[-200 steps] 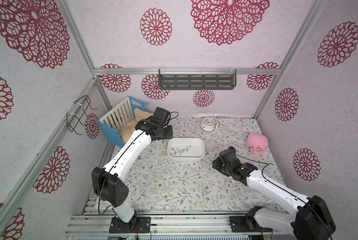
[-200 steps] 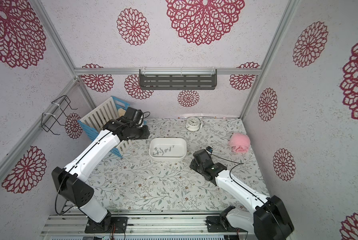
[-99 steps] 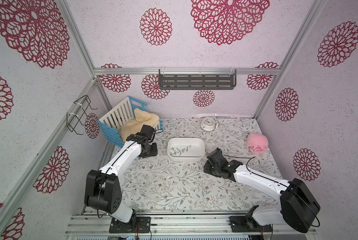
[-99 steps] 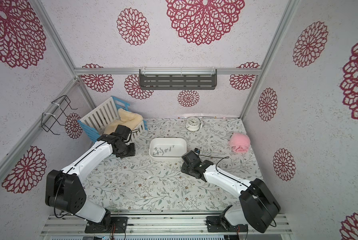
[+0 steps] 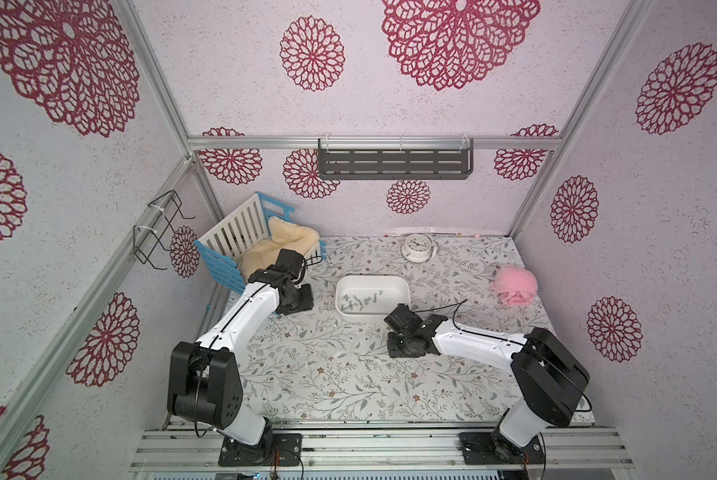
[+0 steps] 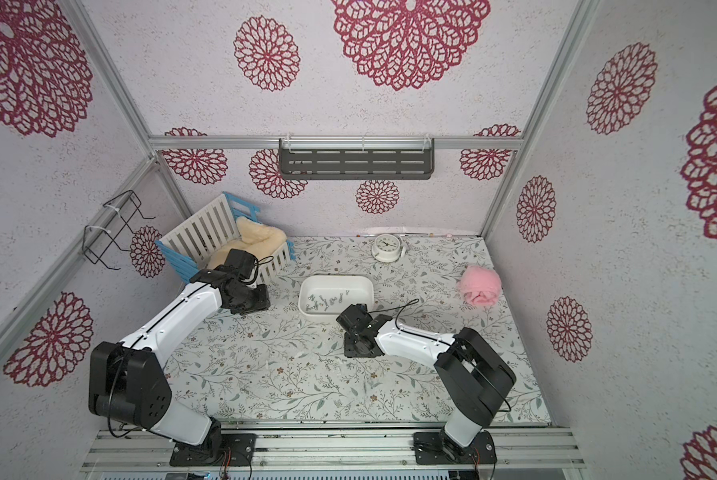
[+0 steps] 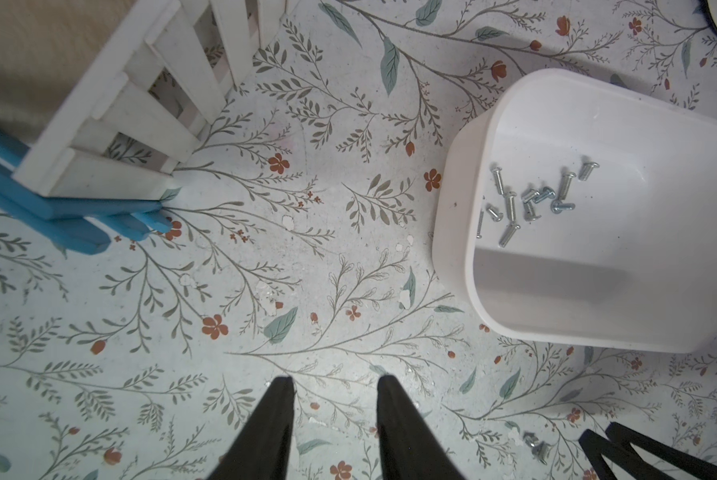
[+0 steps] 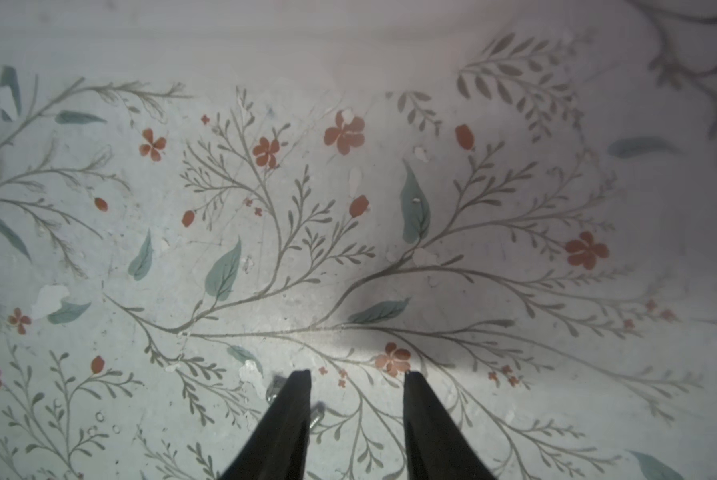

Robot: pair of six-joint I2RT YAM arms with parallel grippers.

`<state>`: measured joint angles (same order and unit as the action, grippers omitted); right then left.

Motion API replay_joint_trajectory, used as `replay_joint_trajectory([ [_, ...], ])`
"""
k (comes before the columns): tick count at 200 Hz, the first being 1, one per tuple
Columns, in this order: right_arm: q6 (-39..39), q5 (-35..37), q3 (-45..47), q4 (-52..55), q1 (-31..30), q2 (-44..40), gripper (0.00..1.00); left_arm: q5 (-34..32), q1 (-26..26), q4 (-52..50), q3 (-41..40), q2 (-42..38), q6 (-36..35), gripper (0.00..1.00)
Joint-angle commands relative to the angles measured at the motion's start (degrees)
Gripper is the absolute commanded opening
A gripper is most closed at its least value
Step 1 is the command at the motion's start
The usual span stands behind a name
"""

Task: Put the screws on the desktop into the storage box
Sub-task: Pick up the screw from the center of the board.

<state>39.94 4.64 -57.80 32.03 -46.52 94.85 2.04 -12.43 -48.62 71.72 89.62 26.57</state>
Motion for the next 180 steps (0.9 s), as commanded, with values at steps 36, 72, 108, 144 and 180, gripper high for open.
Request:
replay_joint_trajectory([
  [36,-9.25,-1.93,-2.01,-0.02,-2.34,-0.13,0.41,1.10,0.80,1.36,-0.36,-0.06,-0.39,0.39],
  [72,-11.68,-4.50,-1.96,0.49,-3.21,1.54,0.41,1.22,0.75,1.34,-0.44,0.20,-0.55,0.39],
  [108,-12.83,-5.92,-2.05,0.48,-3.83,2.48,0.41,1.28,0.82,1.34,-0.44,0.29,-0.55,0.39],
  [144,-12.73,-5.18,-2.18,1.11,-4.01,3.83,0.41,1.34,0.82,1.34,-0.44,0.37,-0.54,0.39],
  [180,-12.57,-4.61,-2.67,2.02,-4.18,5.32,0.40,1.48,0.82,1.26,-0.53,0.40,-0.55,0.39],
])
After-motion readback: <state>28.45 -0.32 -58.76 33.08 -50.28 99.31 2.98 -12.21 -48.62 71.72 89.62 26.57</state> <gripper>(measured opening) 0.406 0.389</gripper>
